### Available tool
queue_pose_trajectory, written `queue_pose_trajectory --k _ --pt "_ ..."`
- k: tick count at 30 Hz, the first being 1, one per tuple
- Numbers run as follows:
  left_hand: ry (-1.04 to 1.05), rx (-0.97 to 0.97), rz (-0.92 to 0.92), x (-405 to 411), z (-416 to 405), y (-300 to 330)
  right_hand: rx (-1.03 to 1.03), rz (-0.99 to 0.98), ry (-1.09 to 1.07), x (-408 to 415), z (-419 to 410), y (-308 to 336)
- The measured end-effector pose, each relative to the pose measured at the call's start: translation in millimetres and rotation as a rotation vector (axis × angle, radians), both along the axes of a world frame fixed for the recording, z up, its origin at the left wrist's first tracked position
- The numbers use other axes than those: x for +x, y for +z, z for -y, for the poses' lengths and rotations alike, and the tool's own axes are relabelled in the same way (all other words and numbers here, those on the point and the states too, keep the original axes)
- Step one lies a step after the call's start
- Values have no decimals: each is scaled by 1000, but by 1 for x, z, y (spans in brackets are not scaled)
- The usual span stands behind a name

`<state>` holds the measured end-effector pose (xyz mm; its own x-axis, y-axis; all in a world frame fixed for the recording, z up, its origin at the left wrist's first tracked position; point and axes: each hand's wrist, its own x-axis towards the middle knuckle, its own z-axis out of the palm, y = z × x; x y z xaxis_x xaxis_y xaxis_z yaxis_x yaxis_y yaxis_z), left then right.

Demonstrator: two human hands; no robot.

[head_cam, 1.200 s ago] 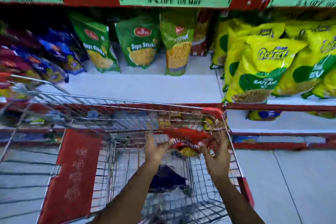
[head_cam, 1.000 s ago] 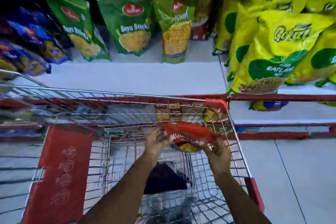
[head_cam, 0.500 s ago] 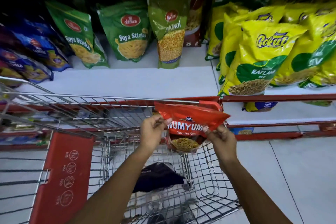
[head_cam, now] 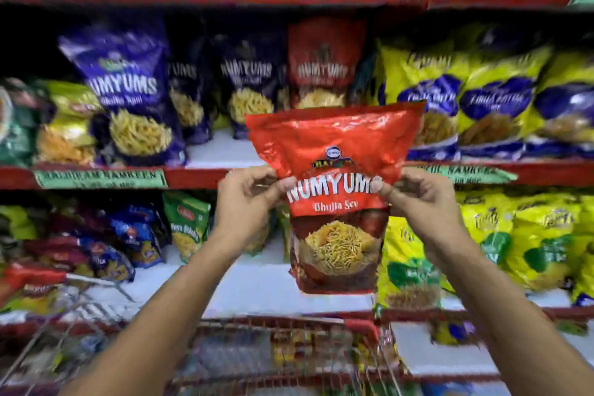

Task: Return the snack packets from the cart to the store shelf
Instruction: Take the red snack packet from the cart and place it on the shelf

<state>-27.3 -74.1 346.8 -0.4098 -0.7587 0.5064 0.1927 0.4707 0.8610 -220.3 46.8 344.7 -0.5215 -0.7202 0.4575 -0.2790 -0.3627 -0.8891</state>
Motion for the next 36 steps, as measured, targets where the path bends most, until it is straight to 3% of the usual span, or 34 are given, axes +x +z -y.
queue_pose_trajectory --k 6,11,19,23,28,31,36 --pt "125 -128 -78 -32 58 93 -151 -59 47 -28 55 97" --pt "243 -148 -53 -73 111 121 -192 -72 -43 -65 119 113" --pt "288 20 -12 -132 198 91 -208 73 -168 -105 203 89" --pt "235 96 -86 -154 222 68 -184 172 -159 -118 225 73" --pt "291 205 -77 -156 194 62 -91 206 -104 -120 231 52" --pt "177 388 121 -158 176 39 123 166 -118 -112 226 26" --pt "68 488 78 -160 161 22 211 146 -130 -103 217 7"
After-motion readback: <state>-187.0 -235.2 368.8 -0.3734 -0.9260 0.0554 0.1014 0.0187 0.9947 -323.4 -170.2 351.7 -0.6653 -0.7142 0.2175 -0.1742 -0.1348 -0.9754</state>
